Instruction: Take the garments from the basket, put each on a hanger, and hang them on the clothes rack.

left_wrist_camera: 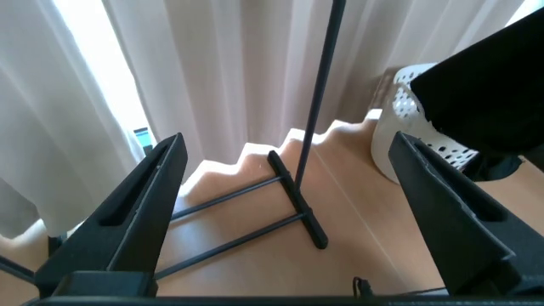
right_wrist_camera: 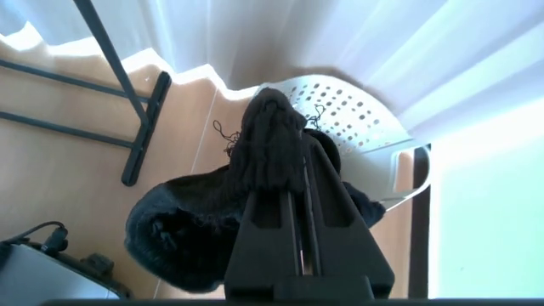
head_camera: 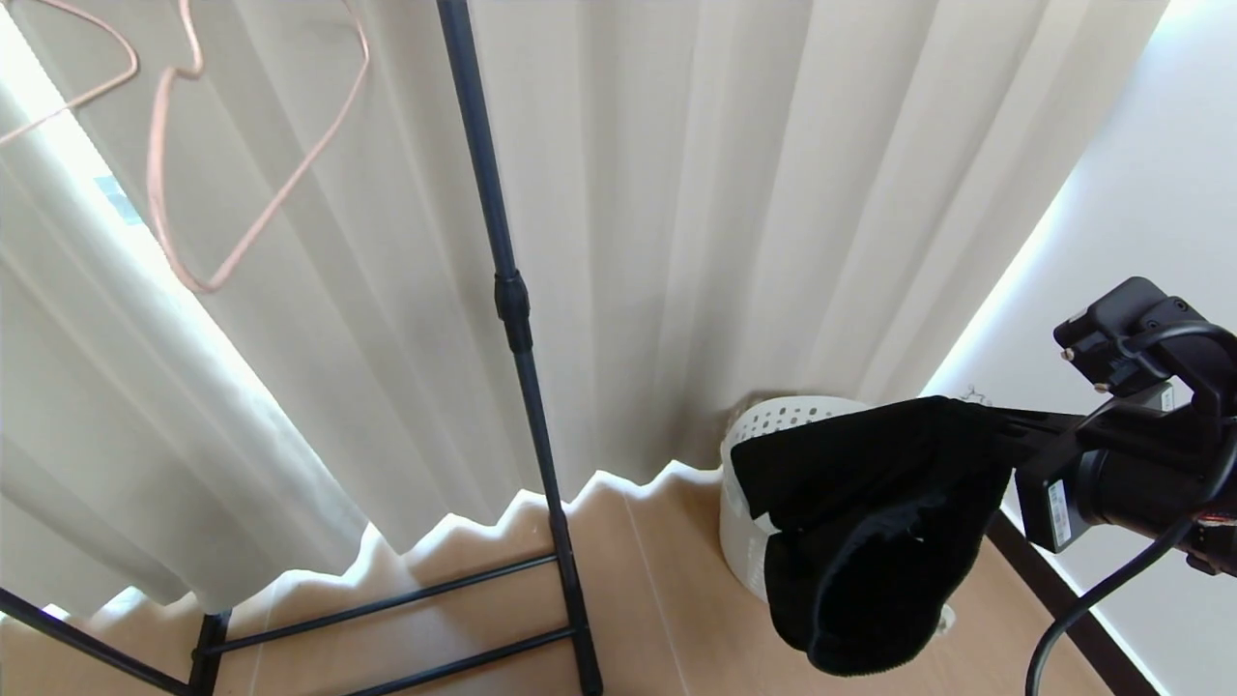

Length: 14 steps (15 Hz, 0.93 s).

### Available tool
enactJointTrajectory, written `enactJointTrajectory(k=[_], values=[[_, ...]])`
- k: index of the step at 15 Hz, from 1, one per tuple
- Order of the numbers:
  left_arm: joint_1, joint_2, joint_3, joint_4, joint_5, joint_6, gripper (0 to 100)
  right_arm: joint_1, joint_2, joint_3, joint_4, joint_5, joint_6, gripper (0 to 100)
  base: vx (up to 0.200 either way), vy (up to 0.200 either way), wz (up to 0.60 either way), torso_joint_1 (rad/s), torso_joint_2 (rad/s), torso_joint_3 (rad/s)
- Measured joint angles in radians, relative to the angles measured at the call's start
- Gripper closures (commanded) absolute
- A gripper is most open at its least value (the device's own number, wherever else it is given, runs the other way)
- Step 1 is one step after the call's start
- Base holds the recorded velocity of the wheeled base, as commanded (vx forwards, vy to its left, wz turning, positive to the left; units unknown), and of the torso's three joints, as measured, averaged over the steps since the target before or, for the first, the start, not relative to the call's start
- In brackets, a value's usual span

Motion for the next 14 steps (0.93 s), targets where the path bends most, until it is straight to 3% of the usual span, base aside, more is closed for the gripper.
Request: enactJointTrajectory(k=[10,14], values=[[0.0,0.0,0.0,-0.001,0.0,0.0,0,0.0,0.0,0.008,-0.007,0.0,-0.013,100,0.0,0.0,0.0,0.17,-0.5,-0.124],[0.0,0.0,0.0,-0.001,0.001,0.001,0,0.001,-0.002,0.011,-0.007,0.0,-0.013,100,0.0,0.0,0.0,0.216,-0.54,-0.246]])
